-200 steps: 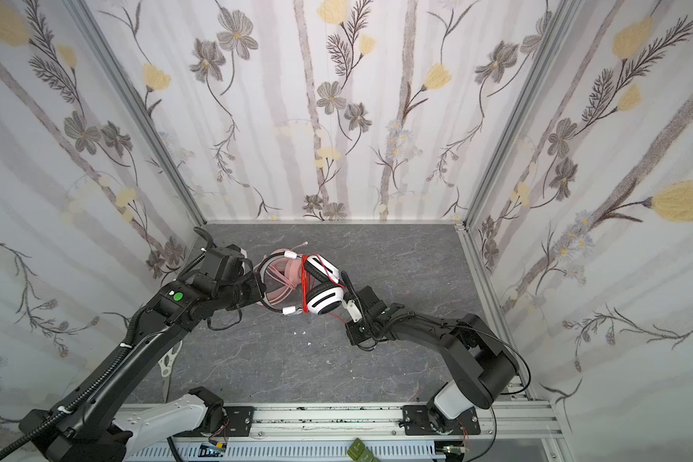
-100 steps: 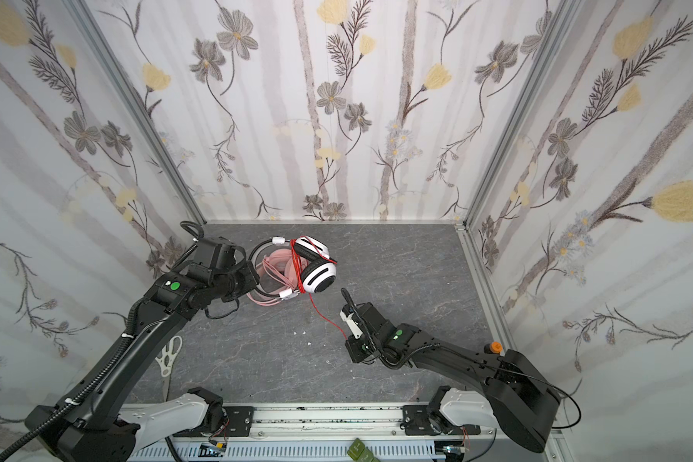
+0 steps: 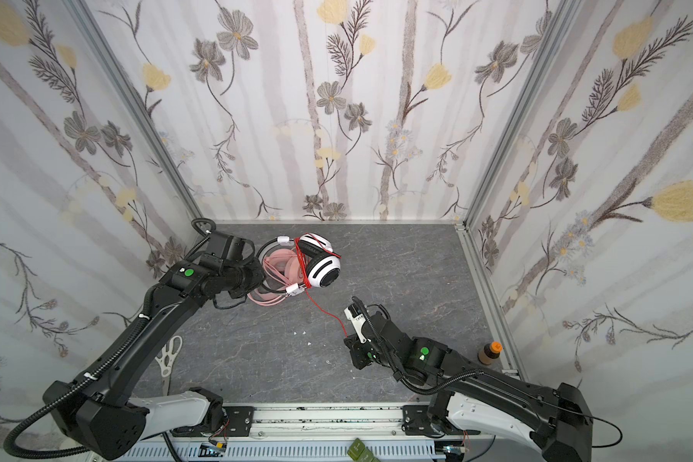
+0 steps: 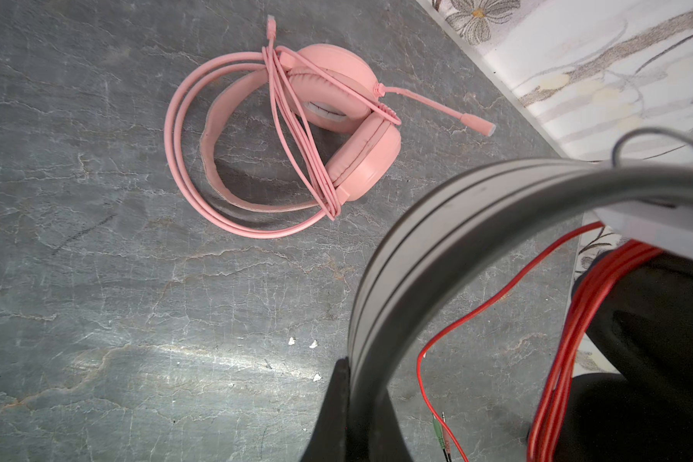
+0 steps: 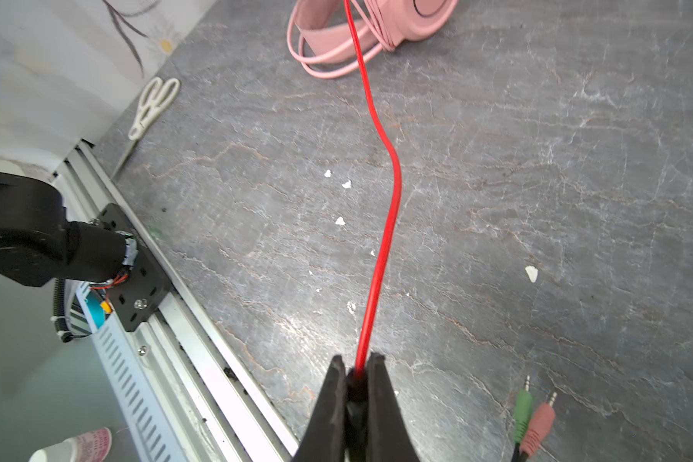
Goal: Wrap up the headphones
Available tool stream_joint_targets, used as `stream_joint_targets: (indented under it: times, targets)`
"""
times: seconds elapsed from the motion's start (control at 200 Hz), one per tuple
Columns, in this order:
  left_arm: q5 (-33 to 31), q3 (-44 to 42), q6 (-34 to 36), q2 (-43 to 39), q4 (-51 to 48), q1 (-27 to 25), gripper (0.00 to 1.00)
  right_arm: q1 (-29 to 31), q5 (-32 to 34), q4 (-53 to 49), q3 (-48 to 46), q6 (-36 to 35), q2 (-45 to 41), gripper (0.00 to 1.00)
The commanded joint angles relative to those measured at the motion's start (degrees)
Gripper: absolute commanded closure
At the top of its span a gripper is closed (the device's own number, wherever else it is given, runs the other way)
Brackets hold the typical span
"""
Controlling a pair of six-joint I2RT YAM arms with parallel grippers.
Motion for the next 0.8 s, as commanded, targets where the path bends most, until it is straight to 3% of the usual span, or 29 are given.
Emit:
stream_joint_targets:
  times: [0.0,0.17,0.37,0.565,0.799]
  targets:
    - [2.08,1.86,-0.14,2.41,0.60,-0.62,1.00,2.21,5.10,-0.77,3.74,0.53,-0.79,0.90]
    - [-7.02,4.01,1.84,4.58,-3.21,-7.60,1.00,2.71,8.92,-9.32,16.50,-6.51,1.42,0.88]
    - [-13.81,-0.37,-1.30,0.12,-3.66,-15.35,1.00,2.00,14.66,-16.28,24.26,-15.27,0.87,0.85]
    - [-15.61,-5.89,-3.72,-8.60,-4.73,-21.50,1.00,-1.31,13.72,-18.37,28.85,-20.29,1.07,0.86]
    - [-15.02,-11.10,-4.07,-14.93,-2.60,-23.35,1.00,-5.88,7.36,-19.81,35.99,-24.81,8.08,0.86]
